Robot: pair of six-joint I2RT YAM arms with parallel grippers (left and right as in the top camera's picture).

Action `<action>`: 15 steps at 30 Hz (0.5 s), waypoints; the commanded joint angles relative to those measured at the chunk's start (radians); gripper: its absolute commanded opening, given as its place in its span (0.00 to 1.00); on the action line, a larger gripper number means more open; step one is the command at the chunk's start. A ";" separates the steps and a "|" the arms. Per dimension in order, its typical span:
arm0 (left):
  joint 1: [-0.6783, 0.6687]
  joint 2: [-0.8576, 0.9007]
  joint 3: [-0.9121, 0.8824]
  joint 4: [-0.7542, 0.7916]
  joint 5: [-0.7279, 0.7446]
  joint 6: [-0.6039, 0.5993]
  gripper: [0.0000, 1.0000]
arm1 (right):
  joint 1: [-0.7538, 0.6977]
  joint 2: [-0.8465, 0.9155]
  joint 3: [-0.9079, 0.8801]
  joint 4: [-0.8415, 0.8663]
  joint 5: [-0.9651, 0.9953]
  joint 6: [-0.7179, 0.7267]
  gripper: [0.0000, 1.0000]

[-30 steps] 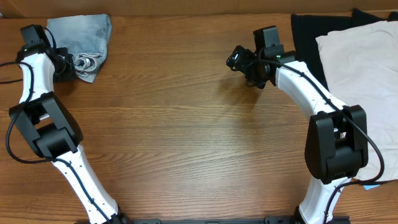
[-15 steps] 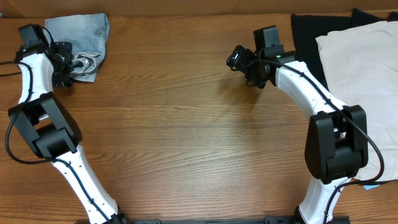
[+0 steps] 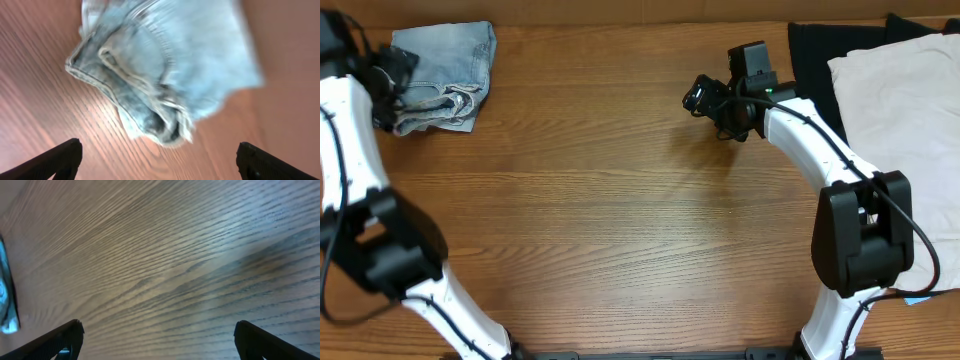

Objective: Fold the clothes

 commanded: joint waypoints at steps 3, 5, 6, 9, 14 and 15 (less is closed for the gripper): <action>-0.025 -0.199 0.010 -0.041 0.167 0.285 1.00 | 0.011 -0.241 0.013 -0.039 -0.049 -0.341 1.00; -0.051 -0.232 0.010 -0.043 0.277 0.364 1.00 | 0.012 -0.316 0.013 -0.079 -0.042 -0.421 1.00; -0.070 -0.246 0.010 -0.041 0.327 0.413 1.00 | 0.012 -0.363 0.013 -0.111 -0.033 -0.456 1.00; -0.129 -0.267 0.010 -0.040 0.399 0.590 0.99 | 0.012 -0.480 0.013 -0.201 0.036 -0.476 1.00; -0.286 -0.261 0.010 -0.076 0.397 0.772 1.00 | 0.012 -0.736 0.013 -0.368 0.174 -0.476 1.00; -0.312 -0.259 0.010 -0.076 0.394 0.801 1.00 | 0.012 -0.784 0.013 -0.401 0.191 -0.476 1.00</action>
